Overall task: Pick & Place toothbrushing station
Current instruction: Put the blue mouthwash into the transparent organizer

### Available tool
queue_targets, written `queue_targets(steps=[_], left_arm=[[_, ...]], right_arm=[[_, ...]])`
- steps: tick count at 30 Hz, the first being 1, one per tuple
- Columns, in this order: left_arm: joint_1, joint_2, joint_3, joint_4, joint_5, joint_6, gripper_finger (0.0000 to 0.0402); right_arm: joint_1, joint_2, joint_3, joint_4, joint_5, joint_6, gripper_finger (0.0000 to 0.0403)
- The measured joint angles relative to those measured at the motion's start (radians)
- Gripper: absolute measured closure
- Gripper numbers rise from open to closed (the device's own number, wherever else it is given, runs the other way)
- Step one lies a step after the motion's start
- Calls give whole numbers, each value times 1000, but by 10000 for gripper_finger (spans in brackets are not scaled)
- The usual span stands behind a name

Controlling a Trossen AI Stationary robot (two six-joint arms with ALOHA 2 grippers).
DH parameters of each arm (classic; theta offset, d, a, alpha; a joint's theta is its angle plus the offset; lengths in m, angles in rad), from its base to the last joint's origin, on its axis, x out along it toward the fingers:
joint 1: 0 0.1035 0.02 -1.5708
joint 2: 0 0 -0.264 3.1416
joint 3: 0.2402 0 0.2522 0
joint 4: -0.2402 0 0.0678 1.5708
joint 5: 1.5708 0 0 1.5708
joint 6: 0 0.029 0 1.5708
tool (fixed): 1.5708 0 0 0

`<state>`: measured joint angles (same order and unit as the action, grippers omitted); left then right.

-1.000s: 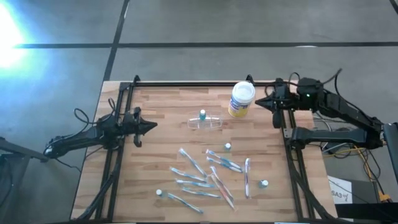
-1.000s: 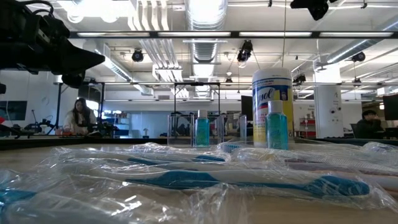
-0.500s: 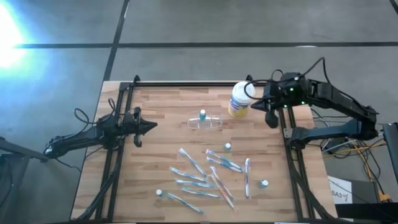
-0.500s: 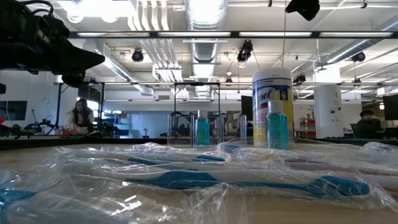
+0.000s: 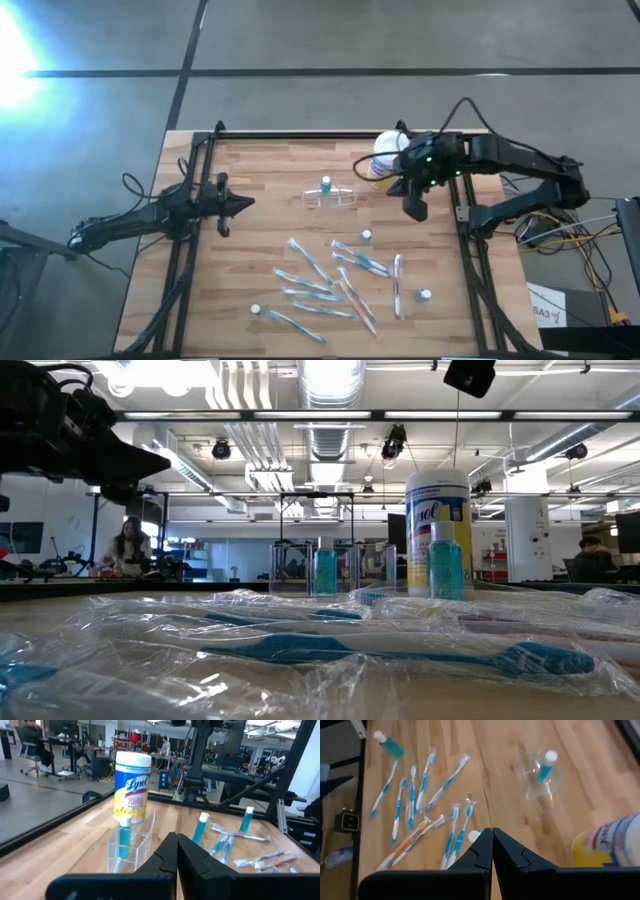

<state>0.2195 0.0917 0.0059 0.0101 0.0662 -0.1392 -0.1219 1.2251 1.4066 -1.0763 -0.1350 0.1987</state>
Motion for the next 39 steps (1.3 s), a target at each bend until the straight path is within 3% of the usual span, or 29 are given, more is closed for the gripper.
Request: queue_targets(steps=[11,18,27,34,39], left_arm=[[0,41,0,0,0,-24,397],[0,44,0,0,1,-15,392],[0,53,0,0,1,-13,393],[0,70,0,1,4,6,388],[0,92,0,1,4,23,397]], right_arm=[[131,203,58,-33,59,113,394],[170,342,77,-85,98,312,384],[179,465,78,-100,105,405,315],[184,488,78,-97,111,544,240],[204,488,78,-96,137,643,210]])
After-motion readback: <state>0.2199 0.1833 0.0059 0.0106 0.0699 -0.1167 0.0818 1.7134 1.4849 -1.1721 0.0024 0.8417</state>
